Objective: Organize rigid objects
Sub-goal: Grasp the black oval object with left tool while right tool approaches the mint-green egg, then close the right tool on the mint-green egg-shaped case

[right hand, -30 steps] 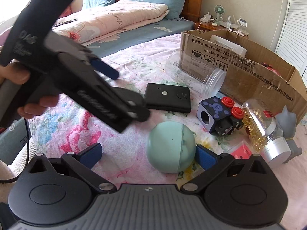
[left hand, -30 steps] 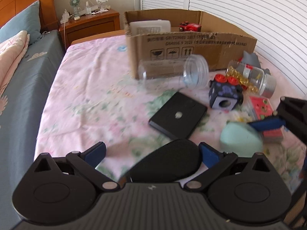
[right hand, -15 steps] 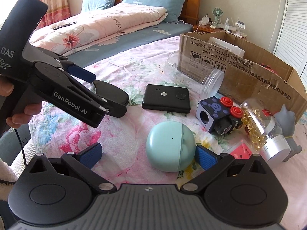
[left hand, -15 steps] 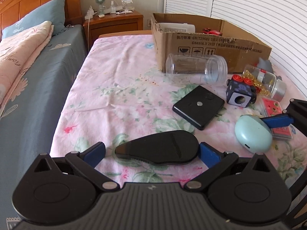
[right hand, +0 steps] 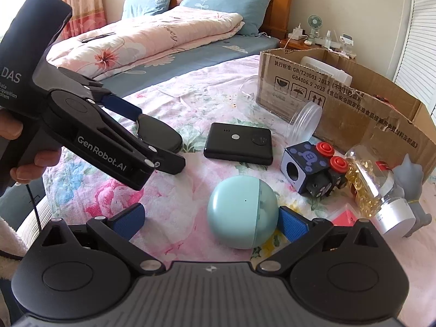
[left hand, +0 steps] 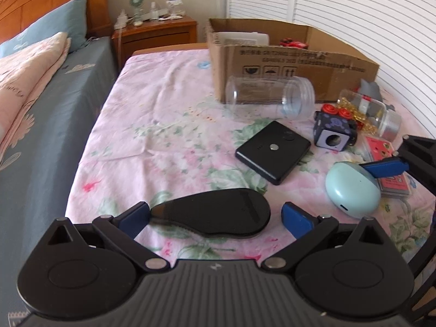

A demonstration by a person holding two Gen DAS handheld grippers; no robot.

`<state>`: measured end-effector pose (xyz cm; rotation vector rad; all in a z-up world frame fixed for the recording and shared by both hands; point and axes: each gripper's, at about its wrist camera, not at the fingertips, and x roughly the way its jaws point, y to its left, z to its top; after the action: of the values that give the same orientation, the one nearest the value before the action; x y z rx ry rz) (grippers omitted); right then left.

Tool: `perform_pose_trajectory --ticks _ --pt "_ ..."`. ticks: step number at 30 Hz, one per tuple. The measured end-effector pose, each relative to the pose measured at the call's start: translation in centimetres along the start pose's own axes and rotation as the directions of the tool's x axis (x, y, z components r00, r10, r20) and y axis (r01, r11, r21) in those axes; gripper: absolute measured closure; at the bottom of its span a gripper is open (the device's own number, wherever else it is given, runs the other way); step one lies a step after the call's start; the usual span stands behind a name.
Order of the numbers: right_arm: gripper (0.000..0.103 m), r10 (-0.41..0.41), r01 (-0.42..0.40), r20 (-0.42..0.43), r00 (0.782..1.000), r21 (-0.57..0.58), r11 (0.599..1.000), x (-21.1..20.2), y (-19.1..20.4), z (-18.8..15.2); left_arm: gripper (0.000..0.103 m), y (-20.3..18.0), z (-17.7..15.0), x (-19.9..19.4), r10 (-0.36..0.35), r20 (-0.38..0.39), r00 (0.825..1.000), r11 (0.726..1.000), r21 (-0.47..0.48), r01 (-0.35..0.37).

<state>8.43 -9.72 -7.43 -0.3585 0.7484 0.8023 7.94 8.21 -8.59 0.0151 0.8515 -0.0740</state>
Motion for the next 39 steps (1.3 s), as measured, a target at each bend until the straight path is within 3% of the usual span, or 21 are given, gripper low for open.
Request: perform_pose_trajectory --ticks 4,6,12,19,24,39 --pt "0.0 -0.005 0.005 -0.012 1.0 0.003 1.0 0.1 -0.3 0.3 0.005 0.0 0.1 -0.1 -0.01 -0.001 1.0 1.0 0.004 0.01" --pt "0.0 -0.023 0.024 -0.017 1.0 0.021 1.0 0.3 -0.7 0.5 0.013 0.0 0.2 -0.2 -0.012 0.007 1.0 1.0 0.006 0.012" --pt "0.001 -0.067 0.068 -0.031 0.997 0.042 0.997 0.6 -0.9 1.0 0.013 0.1 0.3 -0.1 -0.021 0.012 1.0 1.0 0.016 0.021" --pt "0.03 -0.085 0.086 -0.023 0.996 0.056 0.995 -0.2 -0.6 1.2 0.013 0.2 0.1 -0.2 -0.027 0.022 0.999 0.999 0.019 0.027" --pt "0.045 -0.126 0.128 -0.023 0.992 0.068 0.989 -0.5 -0.7 1.2 0.013 0.2 0.1 -0.2 -0.027 0.021 0.999 0.999 0.02 0.027" --pt "0.045 -0.138 0.14 -0.04 0.99 0.043 0.989 -1.8 -1.2 1.7 0.014 0.3 1.4 -1.6 -0.063 -0.013 0.998 0.994 0.089 0.064"
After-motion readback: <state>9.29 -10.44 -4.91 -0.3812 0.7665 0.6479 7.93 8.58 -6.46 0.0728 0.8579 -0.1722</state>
